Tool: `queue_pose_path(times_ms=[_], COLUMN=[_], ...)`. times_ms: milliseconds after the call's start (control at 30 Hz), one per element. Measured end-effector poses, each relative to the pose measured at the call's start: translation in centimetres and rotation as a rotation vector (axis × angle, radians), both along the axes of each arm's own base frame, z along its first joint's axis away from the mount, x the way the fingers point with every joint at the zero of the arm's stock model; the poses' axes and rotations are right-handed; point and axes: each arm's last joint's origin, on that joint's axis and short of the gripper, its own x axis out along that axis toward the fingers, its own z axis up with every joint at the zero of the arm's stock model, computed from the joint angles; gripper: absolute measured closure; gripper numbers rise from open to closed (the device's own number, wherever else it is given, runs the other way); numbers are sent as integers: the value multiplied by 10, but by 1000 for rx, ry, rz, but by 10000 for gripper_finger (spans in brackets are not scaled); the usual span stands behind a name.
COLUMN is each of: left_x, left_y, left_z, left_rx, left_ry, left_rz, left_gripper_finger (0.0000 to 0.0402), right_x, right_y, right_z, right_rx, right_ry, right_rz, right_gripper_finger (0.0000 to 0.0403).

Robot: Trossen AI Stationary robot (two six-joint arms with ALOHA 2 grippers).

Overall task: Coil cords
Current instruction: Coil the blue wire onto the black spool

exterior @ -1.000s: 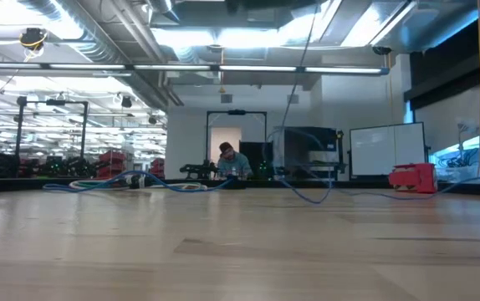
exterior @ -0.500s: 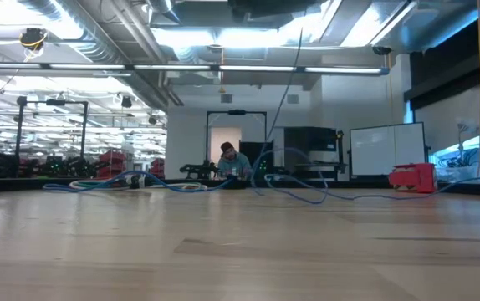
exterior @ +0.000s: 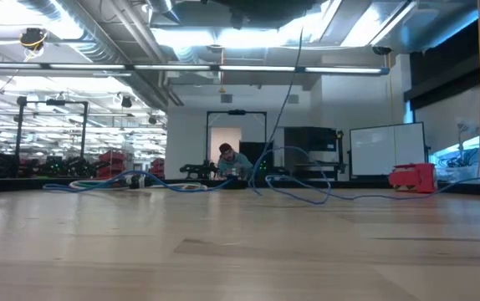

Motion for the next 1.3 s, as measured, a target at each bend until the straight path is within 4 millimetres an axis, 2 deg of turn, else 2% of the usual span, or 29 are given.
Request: queue_pose_path(times_ms=[200,300,400,533,600,700,867,1100,1300], left_x=[2,4,5,6,6,0,-14,-33,-44], left_y=[-1,0,2,4,4,5,6,9,7], left_z=[3,0,-2,-7,-9,-14,-21,-15,-9], left_rx=[-18,-19,-21,-20,-19,-1,51,31,-14], left_ry=[-45,-37,-31,-6,24,128,300,392,419], left_rz=[-85,-90,-84,-78,-75,-10,146,191,164], left_gripper_finger=[259,271,304,374,393,391,397,399,397], right_x=[3,7,13,19,20,18,2,-9,-6], right_y=[1,2,2,3,3,7,21,40,45], right_z=[-1,-3,-7,-11,-12,-13,-18,-46,-93], right_rx=[3,3,2,0,0,-4,-33,0,-5], right_ry=[-3,8,22,37,42,64,162,381,521], right_rz=[28,34,34,34,34,24,0,-10,-71], right_gripper_finger=[398,398,398,398,398,398,398,398,398])
